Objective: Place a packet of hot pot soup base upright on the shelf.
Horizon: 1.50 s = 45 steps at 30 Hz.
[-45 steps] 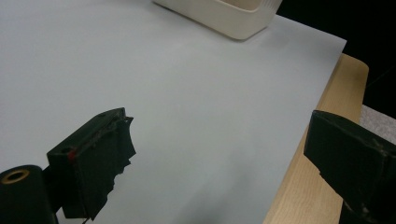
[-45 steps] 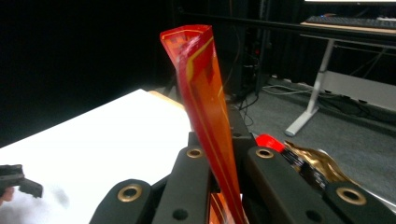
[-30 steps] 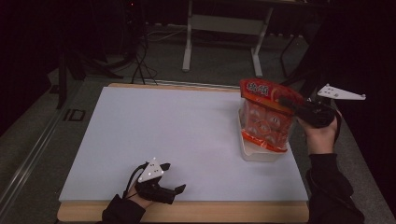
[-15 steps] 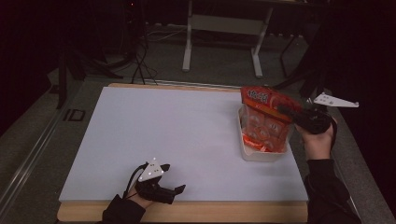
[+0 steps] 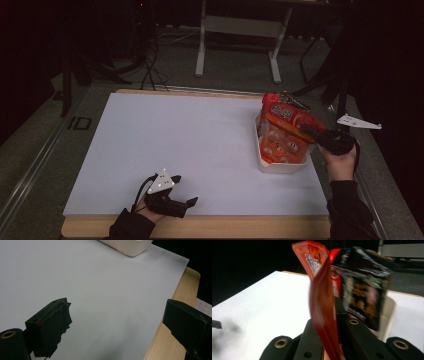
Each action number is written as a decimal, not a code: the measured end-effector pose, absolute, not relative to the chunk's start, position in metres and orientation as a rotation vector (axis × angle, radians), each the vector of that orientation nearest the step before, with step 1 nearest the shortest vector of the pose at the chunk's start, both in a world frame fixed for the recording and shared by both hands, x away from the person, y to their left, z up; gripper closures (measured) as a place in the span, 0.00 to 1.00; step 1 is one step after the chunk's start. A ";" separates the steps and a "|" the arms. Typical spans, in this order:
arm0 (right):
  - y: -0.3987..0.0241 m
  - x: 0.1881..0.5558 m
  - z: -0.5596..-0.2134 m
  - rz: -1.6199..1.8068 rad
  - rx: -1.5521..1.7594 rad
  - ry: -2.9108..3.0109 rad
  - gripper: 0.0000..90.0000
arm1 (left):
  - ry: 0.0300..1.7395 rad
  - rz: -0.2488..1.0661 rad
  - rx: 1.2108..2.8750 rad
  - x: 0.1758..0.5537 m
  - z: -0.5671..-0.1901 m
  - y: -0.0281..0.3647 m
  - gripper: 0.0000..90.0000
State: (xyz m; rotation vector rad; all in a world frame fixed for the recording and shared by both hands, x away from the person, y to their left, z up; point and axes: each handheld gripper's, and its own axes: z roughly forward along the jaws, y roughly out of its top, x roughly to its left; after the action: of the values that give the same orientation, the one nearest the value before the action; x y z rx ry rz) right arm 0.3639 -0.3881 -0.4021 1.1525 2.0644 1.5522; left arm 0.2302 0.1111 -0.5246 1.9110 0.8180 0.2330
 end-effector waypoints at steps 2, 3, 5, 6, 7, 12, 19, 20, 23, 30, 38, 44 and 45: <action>-0.394 0.363 -0.405 1.561 1.163 2.048 1.00 | 0.818 0.236 1.912 0.230 -0.525 0.111 0.08; -0.395 0.363 -0.407 1.569 1.170 2.048 1.00 | 0.819 0.235 1.911 0.230 -0.525 0.111 0.08; -0.393 0.362 -0.409 1.546 1.160 2.052 1.00 | 0.819 0.235 1.911 0.230 -0.525 0.110 0.08; -0.392 0.362 -0.409 1.546 1.159 2.050 1.00 | 0.821 0.234 1.911 0.230 -0.525 0.110 0.08; -0.392 0.361 -0.409 1.545 1.159 2.049 1.00 | 0.822 0.233 1.910 0.230 -0.526 0.110 0.08; -0.391 0.360 -0.405 1.534 1.152 2.045 0.95 | 0.824 0.230 1.912 0.230 -0.527 0.111 0.08; -0.392 0.357 -0.394 1.537 1.146 2.012 0.80 | 0.821 0.233 1.913 0.231 -0.527 0.110 0.08; -0.392 0.356 -0.391 1.541 1.138 2.004 0.77 | 0.823 0.232 1.911 0.231 -0.527 0.110 0.08; -0.391 0.354 -0.383 1.532 1.123 1.995 0.73 | 0.821 0.233 1.908 0.231 -0.528 0.110 0.08; -0.387 0.346 -0.354 1.538 1.062 1.941 0.47 | 0.808 0.233 1.908 0.230 -0.527 0.109 0.08; -0.367 0.339 -0.336 1.551 0.998 1.986 0.33 | 0.803 0.241 1.907 0.230 -0.527 0.109 0.08; -0.350 0.334 -0.333 1.592 0.952 1.989 0.20 | 0.801 0.238 1.908 0.230 -0.527 0.108 0.08; -0.347 0.333 -0.333 1.604 0.942 1.993 0.19 | 0.801 0.239 1.912 0.230 -0.527 0.108 0.08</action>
State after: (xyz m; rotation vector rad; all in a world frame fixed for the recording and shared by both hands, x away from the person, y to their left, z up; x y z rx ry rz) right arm 0.3326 -0.3471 -0.3326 0.9421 1.9933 1.6042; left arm 0.2297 0.1082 -0.5268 1.9118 0.8008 0.2392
